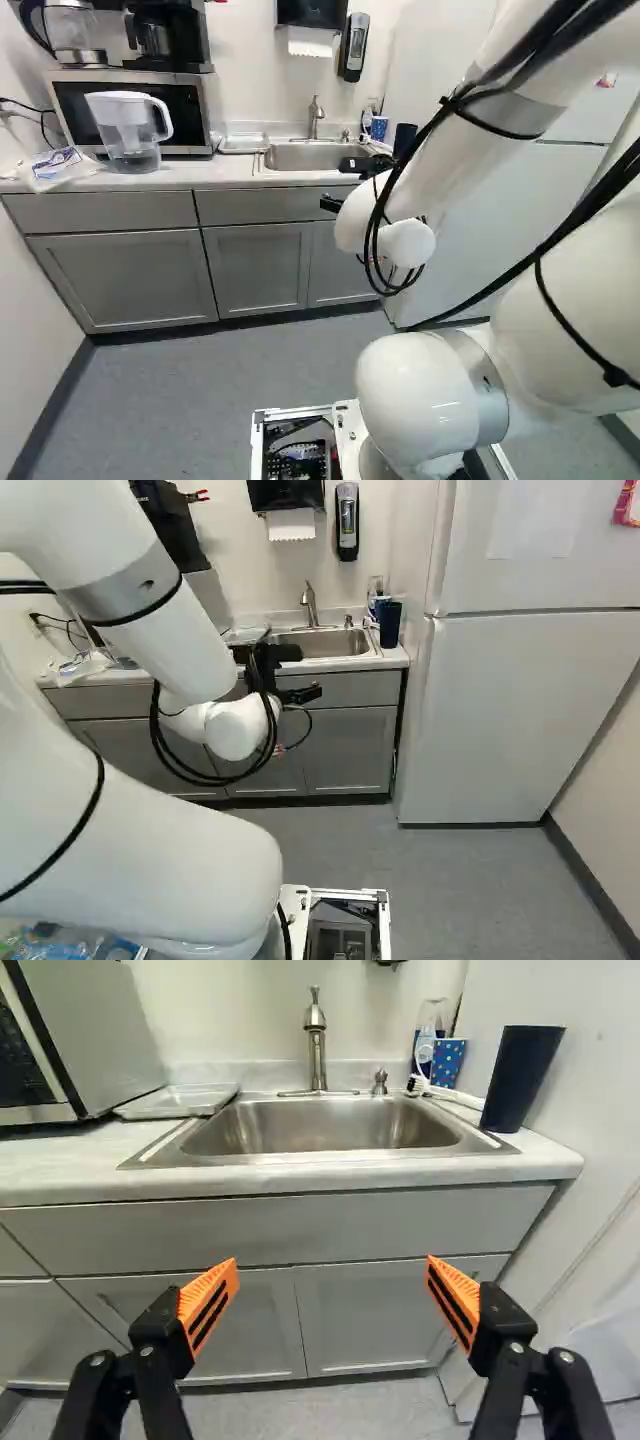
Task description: Rinse the cup and place it in the tray
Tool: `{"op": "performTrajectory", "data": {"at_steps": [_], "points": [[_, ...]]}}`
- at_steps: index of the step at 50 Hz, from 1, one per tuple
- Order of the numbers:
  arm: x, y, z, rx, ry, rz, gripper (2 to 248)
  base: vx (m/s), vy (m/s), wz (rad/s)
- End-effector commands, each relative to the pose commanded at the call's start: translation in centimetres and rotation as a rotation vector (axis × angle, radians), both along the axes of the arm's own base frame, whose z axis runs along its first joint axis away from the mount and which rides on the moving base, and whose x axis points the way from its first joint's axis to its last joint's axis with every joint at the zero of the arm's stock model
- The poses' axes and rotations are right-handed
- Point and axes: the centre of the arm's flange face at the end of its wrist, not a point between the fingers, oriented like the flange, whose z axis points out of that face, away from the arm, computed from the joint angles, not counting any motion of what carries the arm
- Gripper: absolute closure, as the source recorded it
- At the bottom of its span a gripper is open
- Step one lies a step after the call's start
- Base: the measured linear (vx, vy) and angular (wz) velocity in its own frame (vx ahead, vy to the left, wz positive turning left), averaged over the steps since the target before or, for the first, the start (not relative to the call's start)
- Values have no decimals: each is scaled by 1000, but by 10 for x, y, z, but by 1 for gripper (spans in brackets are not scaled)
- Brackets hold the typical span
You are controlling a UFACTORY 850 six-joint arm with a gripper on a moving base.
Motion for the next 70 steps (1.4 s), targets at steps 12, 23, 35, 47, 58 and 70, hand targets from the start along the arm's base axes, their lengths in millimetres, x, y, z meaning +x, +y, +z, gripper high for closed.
{"op": "performTrajectory", "data": {"at_steps": [12,23,35,47,58,70], "points": [[16,0,10,0,6,0,3,0,0,0],[28,0,19,0,12,0,3,0,0,0],[38,0,29,0,26,0,3,0,0,0],[46,0,38,0,40,0,3,0,0,0],[53,0,46,0,54,0,3,0,0,0],[60,0,55,0,69,0,3,0,0,0]]}}
